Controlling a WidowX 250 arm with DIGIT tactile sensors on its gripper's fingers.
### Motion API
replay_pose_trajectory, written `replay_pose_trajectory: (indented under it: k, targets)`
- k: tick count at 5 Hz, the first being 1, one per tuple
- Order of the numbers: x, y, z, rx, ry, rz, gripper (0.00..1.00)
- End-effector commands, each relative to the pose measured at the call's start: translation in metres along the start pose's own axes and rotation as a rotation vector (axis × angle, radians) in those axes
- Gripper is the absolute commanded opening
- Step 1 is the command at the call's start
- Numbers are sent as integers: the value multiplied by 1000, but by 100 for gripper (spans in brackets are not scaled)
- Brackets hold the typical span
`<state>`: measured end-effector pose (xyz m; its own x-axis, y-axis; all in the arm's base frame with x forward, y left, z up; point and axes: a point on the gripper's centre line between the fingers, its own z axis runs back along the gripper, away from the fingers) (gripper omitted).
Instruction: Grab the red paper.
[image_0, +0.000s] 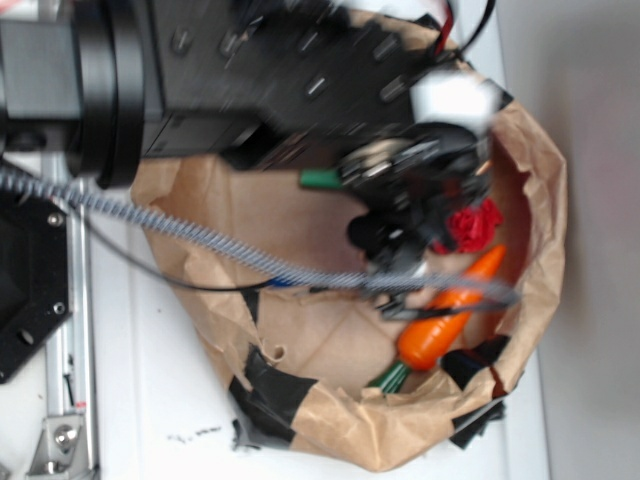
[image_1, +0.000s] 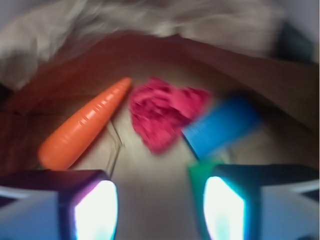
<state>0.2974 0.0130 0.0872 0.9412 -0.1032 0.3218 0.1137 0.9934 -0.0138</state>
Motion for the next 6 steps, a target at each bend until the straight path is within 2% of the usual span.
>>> replay_pose_trajectory:
  k: [1,3,4,6]
  targets:
    - [42,-27,-30,0,-170,-318,100]
    - [53,-19,-67,92,-102,-359,100]
    - [52,-18,-69,127,-79,-331,0]
    - [42,-23,-54,187,-96,-328,0]
